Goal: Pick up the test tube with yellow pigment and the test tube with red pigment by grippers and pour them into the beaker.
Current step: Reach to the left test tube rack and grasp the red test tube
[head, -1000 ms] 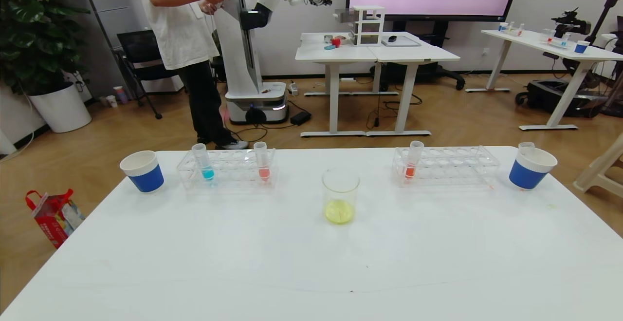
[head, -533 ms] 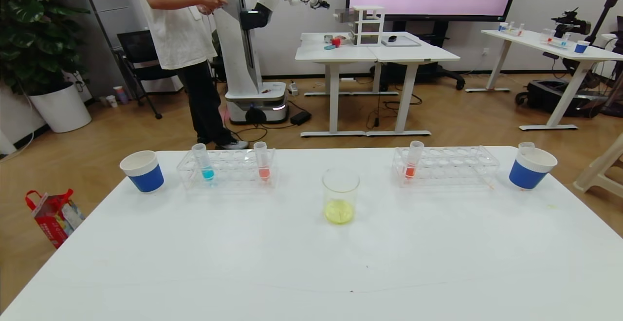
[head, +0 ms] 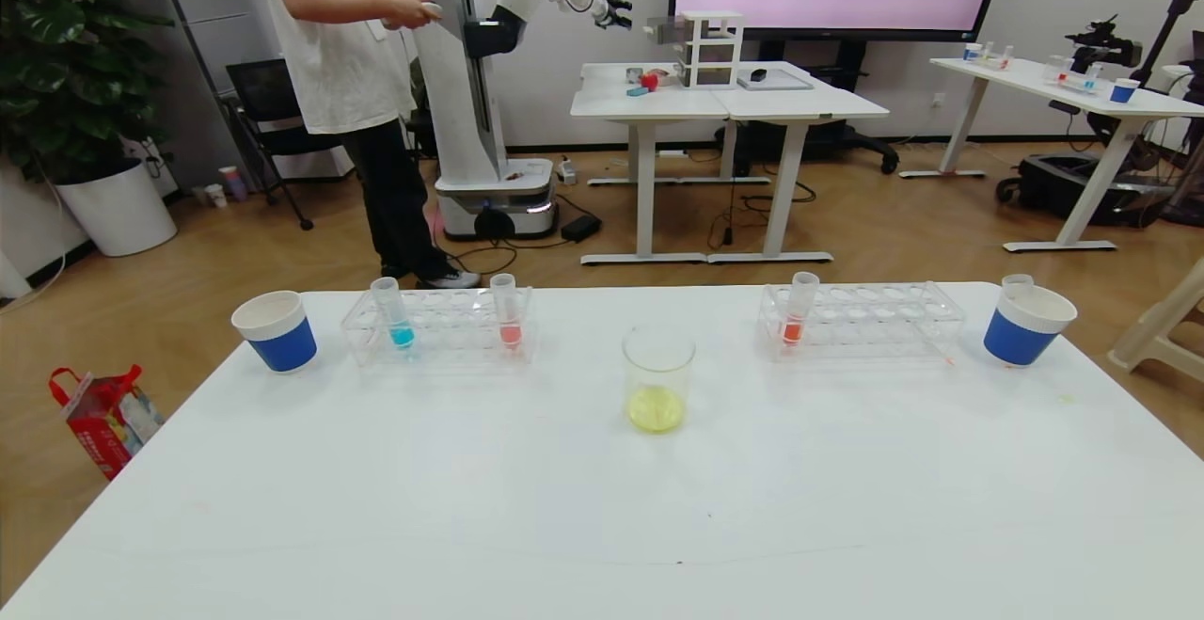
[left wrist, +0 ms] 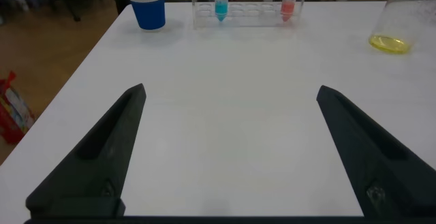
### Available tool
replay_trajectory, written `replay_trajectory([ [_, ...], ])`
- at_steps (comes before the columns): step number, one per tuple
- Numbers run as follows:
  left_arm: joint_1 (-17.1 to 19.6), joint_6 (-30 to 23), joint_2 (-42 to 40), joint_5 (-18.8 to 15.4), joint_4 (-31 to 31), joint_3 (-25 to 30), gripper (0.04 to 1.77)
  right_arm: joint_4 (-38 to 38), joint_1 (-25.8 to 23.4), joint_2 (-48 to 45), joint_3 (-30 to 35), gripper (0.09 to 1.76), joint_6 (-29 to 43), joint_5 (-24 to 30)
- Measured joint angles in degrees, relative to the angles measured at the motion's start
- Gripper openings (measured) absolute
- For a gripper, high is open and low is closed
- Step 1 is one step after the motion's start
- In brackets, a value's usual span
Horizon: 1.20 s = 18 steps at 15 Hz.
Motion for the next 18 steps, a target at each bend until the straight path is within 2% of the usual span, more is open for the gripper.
replay_trajectory([
  [7, -0.2, 2.2, 3.9, -1.1, 0.0, 0.0, 1.75, 0.0, 0.0, 0.0, 0.0, 1.74, 0.0, 0.0],
  [9, -0.1, 2.0, 2.6, -1.4, 0.1, -1.0, 1.75, 0.0, 0.0, 0.0, 0.0, 1.74, 0.0, 0.0],
  [11, -0.1, 1.4, 1.7, -2.9, 0.0, -6.1, 1.75, 0.0, 0.0, 0.0, 0.0, 1.74, 0.0, 0.0],
  [13, -0.2, 0.8, 4.8, -3.5, -0.4, -11.4, 1.75, 0.0, 0.0, 0.0, 0.0, 1.74, 0.0, 0.0],
  [16, -1.1, -0.4, 14.4, -3.8, -2.5, -18.8, 1.75, 0.0, 0.0, 0.0, 0.0, 1.74, 0.0, 0.0],
  [18, -1.4, -0.7, 23.1, -3.8, -9.2, -21.7, 1.75, 0.0, 0.0, 0.0, 0.0, 1.74, 0.0, 0.0],
])
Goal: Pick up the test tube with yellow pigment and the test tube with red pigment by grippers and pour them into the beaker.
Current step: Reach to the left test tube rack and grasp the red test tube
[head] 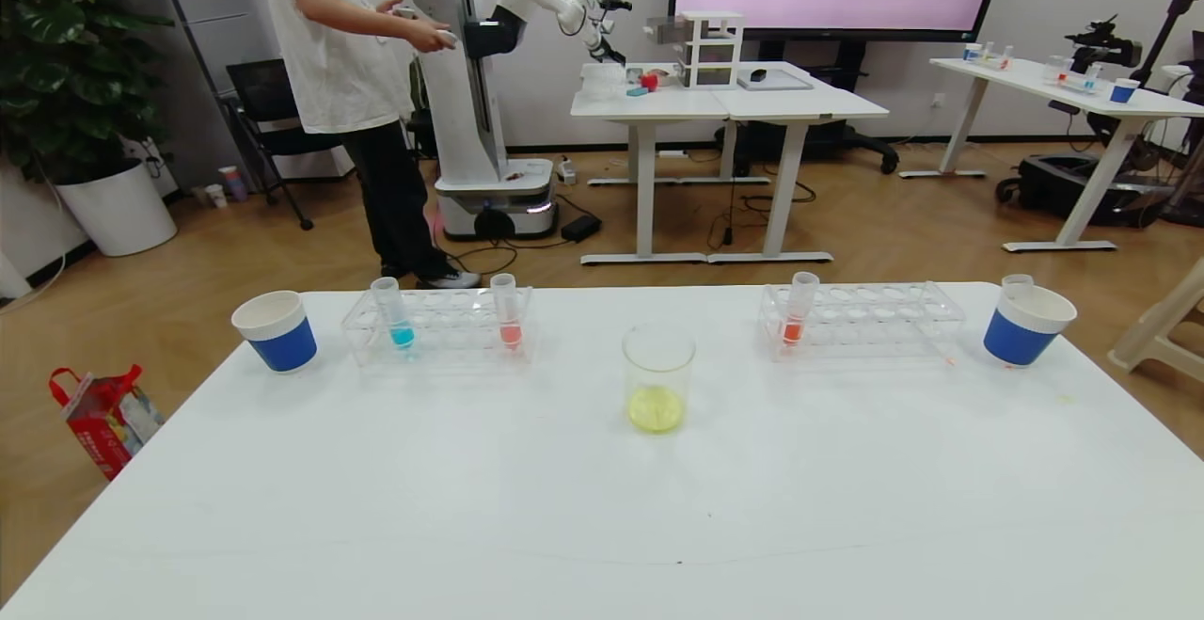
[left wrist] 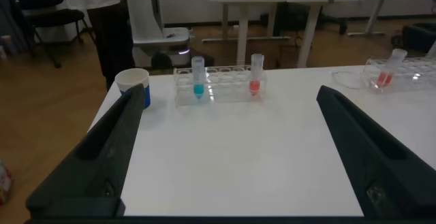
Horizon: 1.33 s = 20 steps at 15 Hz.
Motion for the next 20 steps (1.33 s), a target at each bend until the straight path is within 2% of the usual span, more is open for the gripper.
replay_trajectory([
  [6, 0.3, 0.4, 31.3, 0.3, -27.1, -4.5, 1.75, 0.0, 0.0, 0.0, 0.0, 1.74, 0.0, 0.0],
  [8, -0.3, 0.5, 40.8, 1.5, -34.1, -5.6, 1.75, 0.0, 0.0, 0.0, 0.0, 1.74, 0.0, 0.0],
  [11, -3.6, 0.3, 54.3, 6.5, -44.2, -7.4, 1.75, 0.0, 0.0, 0.0, 0.0, 1.74, 0.0, 0.0],
  [15, -10.1, 0.0, 70.8, 13.5, -56.2, -11.2, 1.75, 0.0, 0.0, 0.0, 0.0, 1.74, 0.0, 0.0],
  [20, -16.1, -1.4, 88.5, 19.6, -65.1, -19.0, 1.75, 0.0, 0.0, 0.0, 0.0, 1.74, 0.0, 0.0],
])
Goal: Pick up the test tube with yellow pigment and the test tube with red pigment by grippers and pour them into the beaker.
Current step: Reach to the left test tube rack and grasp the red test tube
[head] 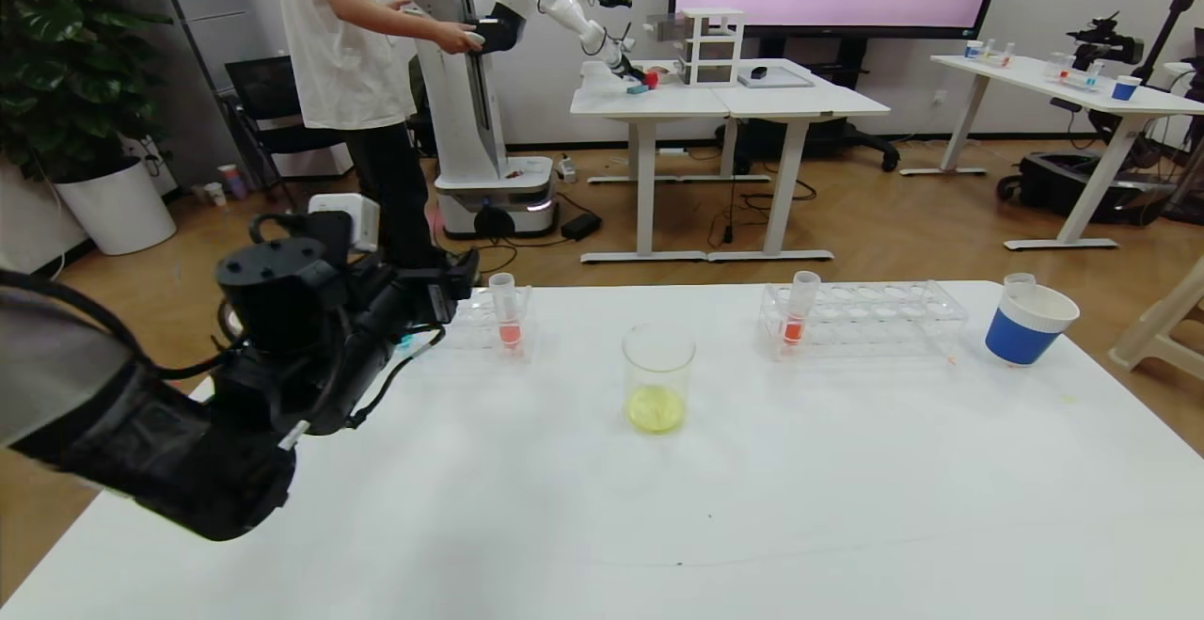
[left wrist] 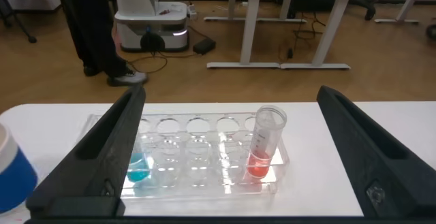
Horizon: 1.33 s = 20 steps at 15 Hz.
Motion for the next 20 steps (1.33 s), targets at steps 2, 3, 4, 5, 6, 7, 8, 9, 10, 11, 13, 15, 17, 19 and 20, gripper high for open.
replay_trajectory([
  [2, -0.9, -0.2, 6.3, 0.9, -2.5, -3.4, 1.75, 0.0, 0.0, 0.0, 0.0, 1.74, 0.0, 0.0],
  [3, -1.2, -0.2, 9.0, 1.2, -3.6, -5.0, 1.75, 0.0, 0.0, 0.0, 0.0, 1.74, 0.0, 0.0],
  [4, -1.4, -0.2, 11.4, 1.3, -4.4, -6.5, 1.75, 0.0, 0.0, 0.0, 0.0, 1.74, 0.0, 0.0],
  [5, -1.7, -0.2, 13.7, 1.4, -4.8, -7.9, 1.75, 0.0, 0.0, 0.0, 0.0, 1.74, 0.0, 0.0],
  [6, -2.2, -0.2, 15.5, 1.4, -4.9, -9.0, 1.75, 0.0, 0.0, 0.0, 0.0, 1.74, 0.0, 0.0],
  [7, -2.4, -0.2, 16.8, 1.4, -4.9, -10.1, 1.75, 0.0, 0.0, 0.0, 0.0, 1.74, 0.0, 0.0],
  [8, -2.6, -0.2, 17.9, 1.4, -5.0, -11.2, 1.75, 0.0, 0.0, 0.0, 0.0, 1.74, 0.0, 0.0],
  [9, -2.7, -0.2, 18.9, 1.4, -4.9, -12.3, 1.75, 0.0, 0.0, 0.0, 0.0, 1.74, 0.0, 0.0],
  [10, -2.8, -0.2, 19.9, 1.4, -4.8, -13.8, 1.75, 0.0, 0.0, 0.0, 0.0, 1.74, 0.0, 0.0],
  [11, -2.8, -0.2, 20.8, 2.0, -4.6, -15.5, 1.75, 0.0, 0.0, 0.0, 0.0, 1.74, 0.0, 0.0],
  [13, -2.6, -0.1, 23.0, 2.9, -4.5, -18.6, 1.75, 0.0, 0.0, 0.0, 0.0, 1.74, 0.0, 0.0],
  [15, -2.3, -0.1, 24.9, 3.1, -4.6, -20.8, 1.75, 0.0, 0.0, 0.0, 0.0, 1.74, 0.0, 0.0],
  [17, -2.2, -0.1, 26.0, 3.1, -4.7, -21.6, 1.75, 0.0, 0.0, 0.0, 0.0, 1.74, 0.0, 0.0],
  [19, -2.3, -0.1, 26.5, 3.1, -4.7, -22.1, 1.74, 0.0, 0.0, 0.0, 0.0, 1.74, 0.0, 0.0],
  [20, -2.3, -0.2, 26.6, 3.1, -4.8, -22.2, 1.58, 0.0, 0.0, 0.0, 0.0, 1.74, 0.0, 0.0],
])
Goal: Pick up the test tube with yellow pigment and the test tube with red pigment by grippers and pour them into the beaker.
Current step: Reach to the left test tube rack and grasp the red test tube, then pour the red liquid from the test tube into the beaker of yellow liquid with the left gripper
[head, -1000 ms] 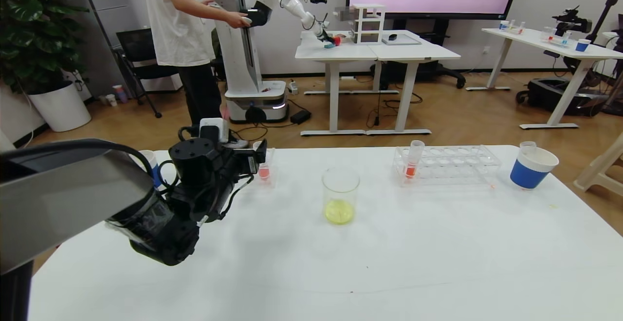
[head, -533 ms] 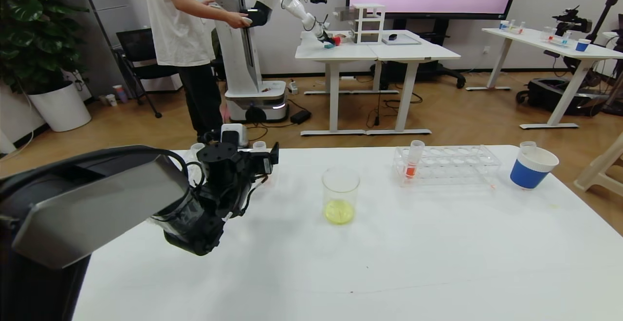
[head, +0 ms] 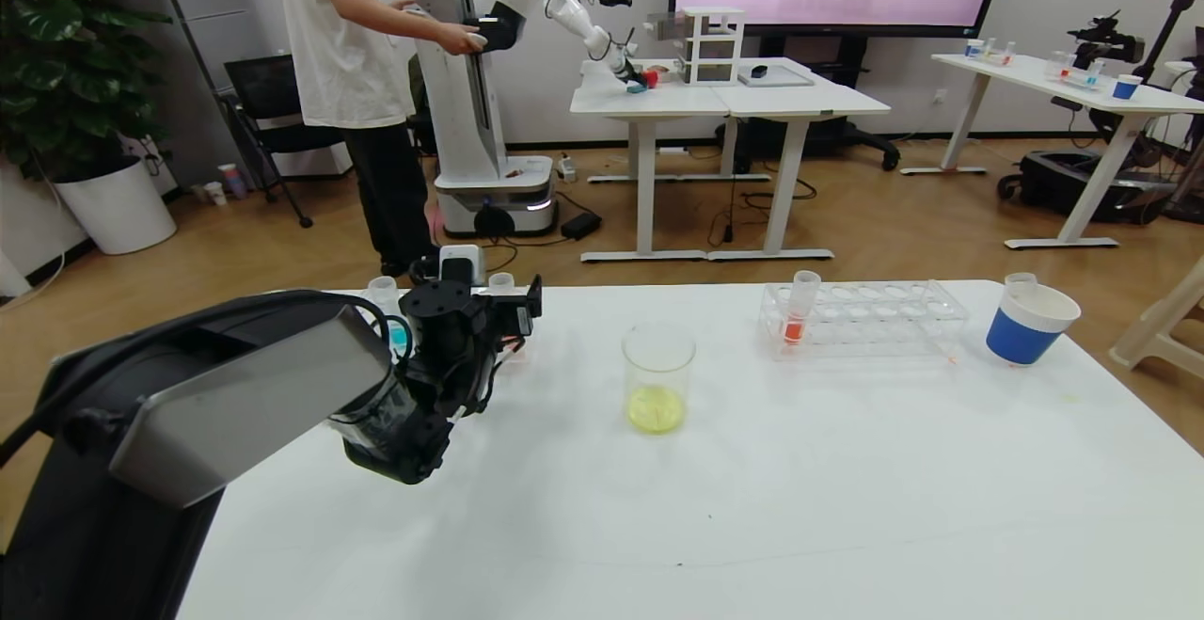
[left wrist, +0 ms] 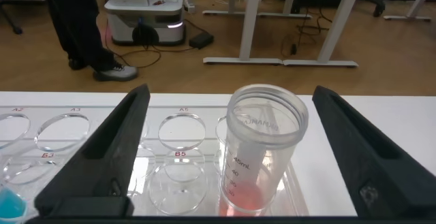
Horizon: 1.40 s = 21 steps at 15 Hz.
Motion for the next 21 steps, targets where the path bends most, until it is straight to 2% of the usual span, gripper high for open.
replay_trajectory([
  [1, 0.0, 0.0, 0.1, 0.0, 0.0, -0.1, 1.27, 0.0, 0.0, 0.0, 0.0, 1.74, 0.0, 0.0],
  [2, -0.1, 0.0, 0.1, 0.0, -0.1, -0.1, 0.83, 0.0, 0.0, 0.0, 0.0, 1.74, 0.0, 0.0],
  [3, -0.3, 0.0, 0.1, -0.1, -0.1, -0.1, 0.46, 0.0, 0.0, 0.0, 0.0, 1.74, 0.0, 0.0],
  [4, -0.2, 0.0, 0.1, -0.1, -0.1, -0.1, 0.38, 0.0, 0.0, 0.0, 0.0, 1.74, 0.0, 0.0],
  [5, -0.2, 0.0, 0.1, 0.0, -0.1, 0.0, 0.6, 0.0, 0.0, 0.0, 0.0, 1.74, 0.0, 0.0],
  [7, -0.3, 0.2, 0.0, 0.0, 0.0, 0.1, 0.51, 0.0, 0.0, 0.0, 0.0, 1.74, 0.0, 0.0],
  [12, -0.5, 2.2, -2.0, 0.0, 1.1, -0.1, 0.51, 0.0, 0.0, 0.0, 0.0, 1.74, 0.0, 0.0],
  [17, -0.4, 2.6, -7.7, -0.5, 8.2, -1.7, 0.51, 0.0, 0.0, 0.0, 0.0, 1.74, 0.0, 0.0],
  [21, -0.2, 2.6, -10.4, -1.1, 9.8, -2.8, 0.51, 0.0, 0.0, 0.0, 0.0, 1.74, 0.0, 0.0],
])
